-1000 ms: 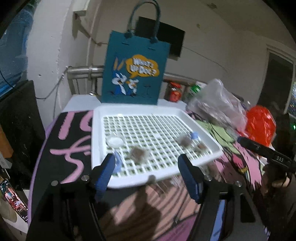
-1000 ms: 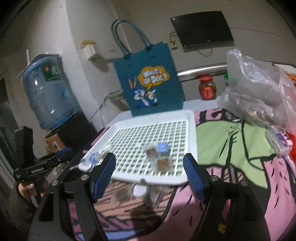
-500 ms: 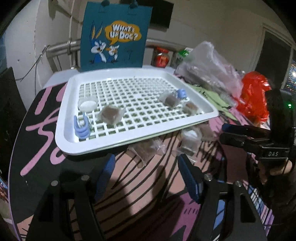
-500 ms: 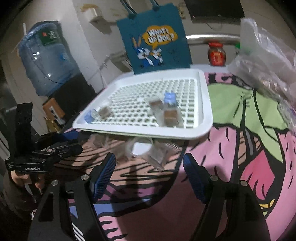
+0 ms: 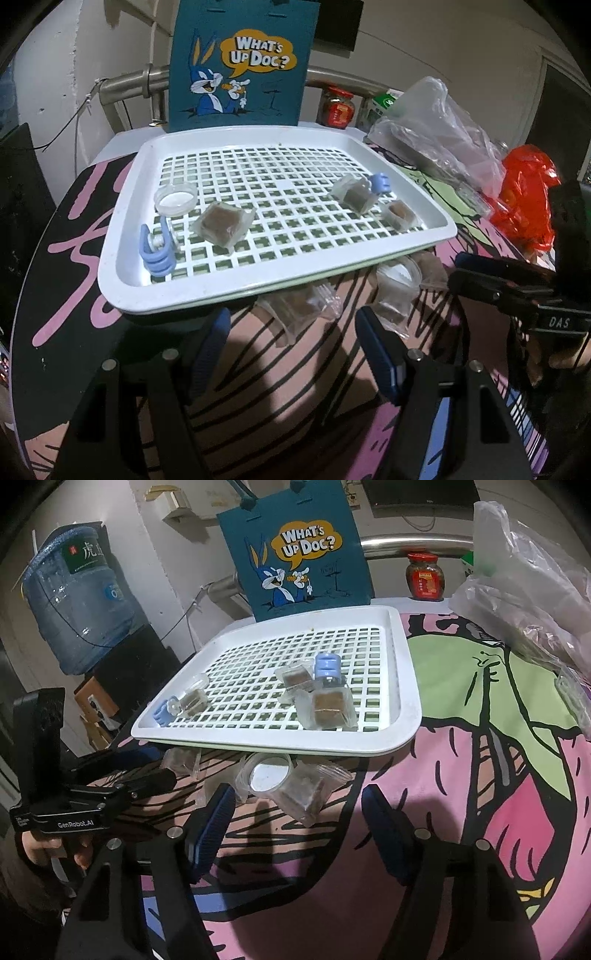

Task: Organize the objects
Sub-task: 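Open both tools to drop the box and clip onto the tray, then grasp a small clear bag with the right tool while the left grasps another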

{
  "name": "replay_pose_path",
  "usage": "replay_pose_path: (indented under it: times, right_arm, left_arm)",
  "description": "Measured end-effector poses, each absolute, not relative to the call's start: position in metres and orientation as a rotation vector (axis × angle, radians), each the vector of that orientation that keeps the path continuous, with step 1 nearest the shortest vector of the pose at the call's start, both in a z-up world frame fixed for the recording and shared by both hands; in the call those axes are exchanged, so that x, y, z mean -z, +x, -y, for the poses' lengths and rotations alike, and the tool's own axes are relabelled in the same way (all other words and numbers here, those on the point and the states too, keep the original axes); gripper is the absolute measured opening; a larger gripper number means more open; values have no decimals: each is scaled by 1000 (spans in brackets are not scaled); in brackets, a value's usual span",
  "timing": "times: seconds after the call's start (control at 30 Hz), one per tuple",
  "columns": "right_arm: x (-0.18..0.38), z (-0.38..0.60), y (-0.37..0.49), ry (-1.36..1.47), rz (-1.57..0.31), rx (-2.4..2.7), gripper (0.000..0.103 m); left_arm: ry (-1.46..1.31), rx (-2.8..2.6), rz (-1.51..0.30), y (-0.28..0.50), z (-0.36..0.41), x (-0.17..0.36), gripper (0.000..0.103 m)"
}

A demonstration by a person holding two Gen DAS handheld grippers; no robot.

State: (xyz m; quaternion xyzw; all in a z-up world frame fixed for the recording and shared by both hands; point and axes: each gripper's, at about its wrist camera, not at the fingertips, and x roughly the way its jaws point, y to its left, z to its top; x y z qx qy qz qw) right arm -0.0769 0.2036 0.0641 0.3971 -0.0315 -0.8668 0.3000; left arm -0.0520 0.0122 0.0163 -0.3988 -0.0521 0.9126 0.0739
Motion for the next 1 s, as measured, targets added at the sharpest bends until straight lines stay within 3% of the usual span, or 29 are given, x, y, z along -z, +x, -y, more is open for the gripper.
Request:
replay_pose_path:
  times: [0.27, 0.4, 0.47, 0.63, 0.87, 1.0]
  right_arm:
    - [-63, -204, -81, 1075, 116, 2305, 70]
    - [-57, -203, -88, 1120, 150, 2274, 55]
    - [-54, -200, -91, 1142, 161, 2250, 51]
    - [-52, -199, -95, 1155, 178, 2236, 34]
    - [-55, -203, -85, 1125, 178, 2226, 22]
    - [-58, -201, -74, 1094, 163, 2201, 21]
  left_arm:
    - [-1202, -2746, 190, -62, -21, -16, 70]
    - [-1221, -2730, 209, -70, -24, -13, 65]
    - [-1254, -2713, 212, -73, -25, -9, 48]
    - [-1256, -2698, 245, -72, -22, -8, 37]
    - [-1251, -2682, 246, -59, -18, -8, 34]
    - [-1243, -2670, 257, -44, -13, -9, 33]
